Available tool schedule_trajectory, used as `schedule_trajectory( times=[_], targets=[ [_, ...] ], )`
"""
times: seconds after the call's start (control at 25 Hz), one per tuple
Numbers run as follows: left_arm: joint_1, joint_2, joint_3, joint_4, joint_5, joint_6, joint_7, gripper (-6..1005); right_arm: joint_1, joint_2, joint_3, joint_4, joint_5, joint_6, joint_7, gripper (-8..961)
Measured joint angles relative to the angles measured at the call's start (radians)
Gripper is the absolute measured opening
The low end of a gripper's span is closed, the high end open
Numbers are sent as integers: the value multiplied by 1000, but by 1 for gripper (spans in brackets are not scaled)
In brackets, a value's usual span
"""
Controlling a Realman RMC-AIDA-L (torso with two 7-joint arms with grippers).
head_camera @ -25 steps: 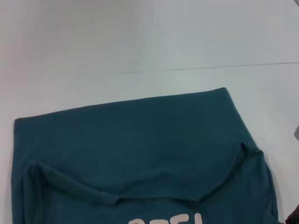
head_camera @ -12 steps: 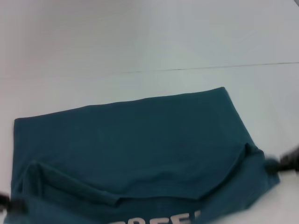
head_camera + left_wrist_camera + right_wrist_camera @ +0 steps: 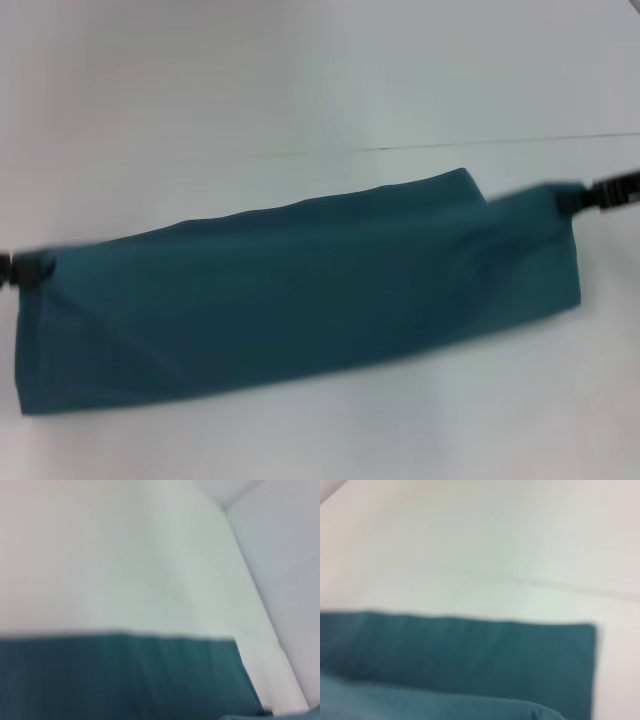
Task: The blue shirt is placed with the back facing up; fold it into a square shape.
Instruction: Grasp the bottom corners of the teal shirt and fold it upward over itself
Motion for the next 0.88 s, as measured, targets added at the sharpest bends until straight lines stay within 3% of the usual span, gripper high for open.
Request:
schedule_trajectory(
  times=[0.04, 0.12, 0.36, 0.88],
  targets=[
    [-2, -6, 10, -29, -38, -84, 28, 76, 6, 2, -9, 9, -3, 40, 11, 92],
    [-3, -9, 22, -44, -54, -127, 45, 76, 12, 3, -28, 23, -7, 87, 21, 92],
    [-19, -30, 172, -90, -72, -377, 68, 75, 58, 13, -130, 132, -13, 305, 57, 93],
    [-27, -56, 317, -140, -64, -643, 65, 75, 137, 39, -269, 302, -95, 601, 142, 93]
  ],
)
